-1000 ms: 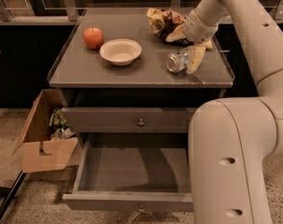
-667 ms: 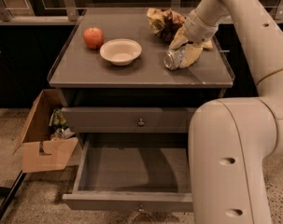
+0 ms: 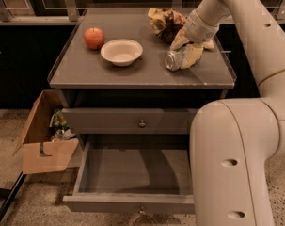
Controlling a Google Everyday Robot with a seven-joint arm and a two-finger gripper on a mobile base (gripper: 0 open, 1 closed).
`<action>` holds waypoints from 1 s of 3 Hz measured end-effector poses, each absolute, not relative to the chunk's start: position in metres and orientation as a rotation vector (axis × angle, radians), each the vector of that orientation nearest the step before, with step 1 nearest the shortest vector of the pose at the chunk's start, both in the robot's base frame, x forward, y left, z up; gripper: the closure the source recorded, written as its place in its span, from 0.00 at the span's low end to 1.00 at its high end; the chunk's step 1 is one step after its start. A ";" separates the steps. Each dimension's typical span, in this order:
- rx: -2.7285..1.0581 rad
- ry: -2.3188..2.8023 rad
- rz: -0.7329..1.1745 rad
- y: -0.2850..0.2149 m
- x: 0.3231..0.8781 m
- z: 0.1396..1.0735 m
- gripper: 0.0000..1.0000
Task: Place 7up can into middle drawer
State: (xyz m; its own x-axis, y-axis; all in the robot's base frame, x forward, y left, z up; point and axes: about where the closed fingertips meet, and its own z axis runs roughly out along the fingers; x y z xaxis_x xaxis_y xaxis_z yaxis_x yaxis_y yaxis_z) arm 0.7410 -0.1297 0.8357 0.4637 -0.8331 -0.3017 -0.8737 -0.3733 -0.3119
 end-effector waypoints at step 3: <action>-1.802 1.341 -0.094 -0.180 0.691 0.953 1.00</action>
Offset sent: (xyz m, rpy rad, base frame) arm -0.0718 -0.0336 0.0772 0.3346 -0.4031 -0.3501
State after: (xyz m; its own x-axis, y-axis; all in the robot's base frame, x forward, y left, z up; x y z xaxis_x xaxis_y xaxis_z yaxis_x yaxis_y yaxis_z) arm 0.6909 -0.1799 0.9531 0.4185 -0.8101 -0.4105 -0.7453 -0.0481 -0.6650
